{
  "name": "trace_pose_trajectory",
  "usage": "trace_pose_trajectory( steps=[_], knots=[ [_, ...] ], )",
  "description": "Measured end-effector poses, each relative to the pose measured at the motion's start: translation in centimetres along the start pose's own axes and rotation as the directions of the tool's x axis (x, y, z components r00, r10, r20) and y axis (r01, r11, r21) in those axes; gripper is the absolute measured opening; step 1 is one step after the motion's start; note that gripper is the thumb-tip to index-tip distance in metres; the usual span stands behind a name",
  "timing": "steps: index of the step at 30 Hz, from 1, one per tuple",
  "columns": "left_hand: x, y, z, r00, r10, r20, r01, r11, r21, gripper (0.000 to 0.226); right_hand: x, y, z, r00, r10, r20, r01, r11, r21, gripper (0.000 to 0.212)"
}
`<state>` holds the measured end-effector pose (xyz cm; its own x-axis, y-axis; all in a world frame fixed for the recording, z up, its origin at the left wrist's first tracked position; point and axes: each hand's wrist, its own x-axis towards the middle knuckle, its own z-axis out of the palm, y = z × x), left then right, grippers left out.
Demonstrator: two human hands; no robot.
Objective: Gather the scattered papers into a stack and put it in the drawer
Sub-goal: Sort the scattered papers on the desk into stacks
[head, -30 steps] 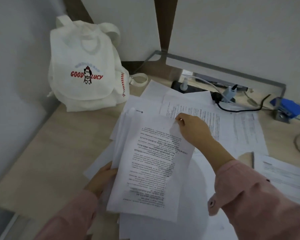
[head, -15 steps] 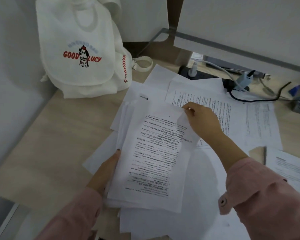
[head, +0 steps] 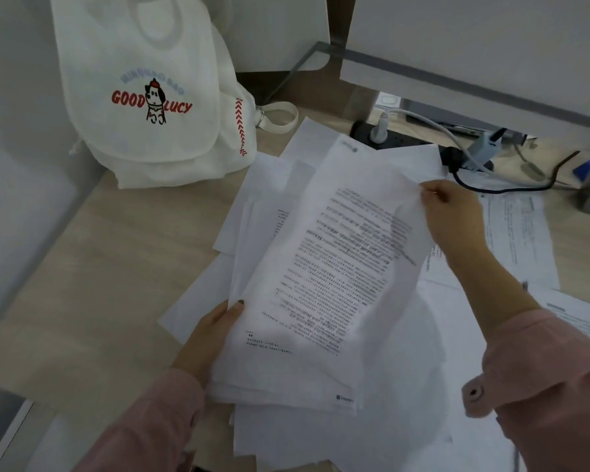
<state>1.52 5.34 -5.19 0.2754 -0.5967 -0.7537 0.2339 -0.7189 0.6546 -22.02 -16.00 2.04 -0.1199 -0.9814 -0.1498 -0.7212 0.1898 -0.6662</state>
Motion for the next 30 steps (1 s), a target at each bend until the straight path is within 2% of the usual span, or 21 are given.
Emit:
trace_pose_trajectory(
  steps=[3, 7, 10, 12, 13, 16, 22, 28, 30],
  knots=[
    [0.0, 0.1, 0.0, 1.0, -0.013, -0.027, 0.012, 1.0, -0.027, 0.02, -0.1, 1.6, -2.0, 0.978, 0.189, -0.091, -0.165, 0.962, 0.216, 0.032],
    [-0.2, 0.1, 0.4, 0.996, -0.004, -0.089, -0.008, 0.99, -0.139, 0.018, -2.3, 4.0, -3.4, 0.928, 0.348, -0.133, -0.277, 0.883, 0.379, 0.03],
    [-0.3, -0.4, 0.8, 0.989, -0.005, -0.15, -0.029, 0.974, -0.224, 0.03, -4.7, 5.8, -3.4, 0.892, 0.453, 0.002, -0.394, 0.774, 0.495, 0.022],
    [-0.6, -0.8, 1.4, 0.988, -0.012, -0.153, -0.032, 0.959, -0.281, 0.031, -6.7, 6.7, -2.4, 0.852, 0.486, 0.196, -0.509, 0.679, 0.53, 0.012],
    [-0.7, -1.0, 1.8, 0.988, -0.019, -0.15, -0.028, 0.95, -0.31, 0.029, -8.0, 7.1, -1.6, 0.827, 0.48, 0.293, -0.558, 0.635, 0.534, 0.013],
    [-1.2, -1.5, 2.9, 0.992, -0.034, -0.119, -0.014, 0.925, -0.38, 0.031, -11.9, 7.2, 1.1, 0.735, 0.467, 0.492, -0.675, 0.572, 0.466, 0.011],
    [-0.8, -1.1, 4.4, 0.996, 0.007, -0.09, -0.038, 0.936, -0.35, 0.047, -16.5, 6.3, 4.5, 0.571, 0.38, 0.728, -0.766, 0.565, 0.306, 0.008],
    [0.0, -1.0, 5.2, 0.986, 0.084, -0.141, -0.112, 0.973, -0.202, 0.034, -17.7, 5.7, 5.6, 0.421, 0.321, 0.849, -0.735, 0.669, 0.112, 0.02],
    [0.4, -0.9, 5.1, 0.984, 0.09, -0.151, -0.118, 0.976, -0.185, 0.031, -16.8, 5.9, 4.8, 0.398, 0.307, 0.864, -0.695, 0.716, 0.066, 0.02]
  ],
)
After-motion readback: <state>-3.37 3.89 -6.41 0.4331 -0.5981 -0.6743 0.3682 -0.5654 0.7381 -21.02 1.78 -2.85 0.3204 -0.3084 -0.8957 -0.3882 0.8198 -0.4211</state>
